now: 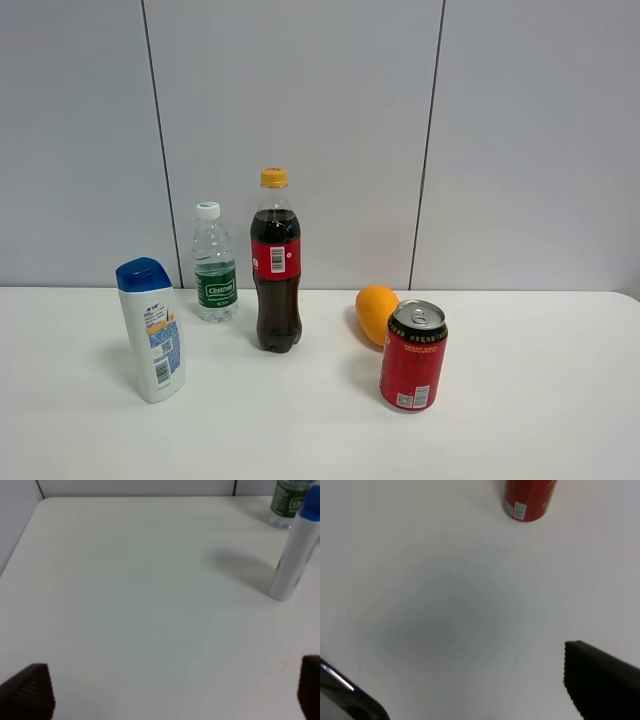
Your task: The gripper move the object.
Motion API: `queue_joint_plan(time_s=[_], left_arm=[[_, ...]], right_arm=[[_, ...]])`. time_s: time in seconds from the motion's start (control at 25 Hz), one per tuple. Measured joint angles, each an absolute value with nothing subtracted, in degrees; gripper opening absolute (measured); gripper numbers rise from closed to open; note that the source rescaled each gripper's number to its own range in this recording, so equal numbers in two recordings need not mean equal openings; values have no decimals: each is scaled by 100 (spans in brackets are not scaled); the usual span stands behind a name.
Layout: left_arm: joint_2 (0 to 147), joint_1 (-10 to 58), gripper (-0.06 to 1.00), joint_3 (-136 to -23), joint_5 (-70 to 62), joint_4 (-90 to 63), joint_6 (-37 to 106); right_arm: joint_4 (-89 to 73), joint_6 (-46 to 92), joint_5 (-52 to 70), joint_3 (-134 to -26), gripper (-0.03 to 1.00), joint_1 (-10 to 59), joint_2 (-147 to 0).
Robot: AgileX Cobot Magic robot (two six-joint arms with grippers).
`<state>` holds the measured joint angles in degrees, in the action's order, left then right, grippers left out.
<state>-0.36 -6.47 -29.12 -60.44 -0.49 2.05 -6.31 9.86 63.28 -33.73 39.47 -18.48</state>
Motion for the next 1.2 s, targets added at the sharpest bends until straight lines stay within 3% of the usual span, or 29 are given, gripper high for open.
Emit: queue_joint_plan(time_s=[0.8, 0.92, 1.2], left_arm=[[-36, -647, 100, -2912, -6044, -49, 205], [-36, -647, 100, -2912, -6044, -49, 205], [-36, -647, 100, -2912, -6044, -49, 205]], right_arm=[[-833, 986, 6168, -2882, 100, 3888, -1616], [-838, 986, 6168, -2882, 100, 3457, -1616], [-838, 986, 6168, -2882, 100, 1624, -1616]])
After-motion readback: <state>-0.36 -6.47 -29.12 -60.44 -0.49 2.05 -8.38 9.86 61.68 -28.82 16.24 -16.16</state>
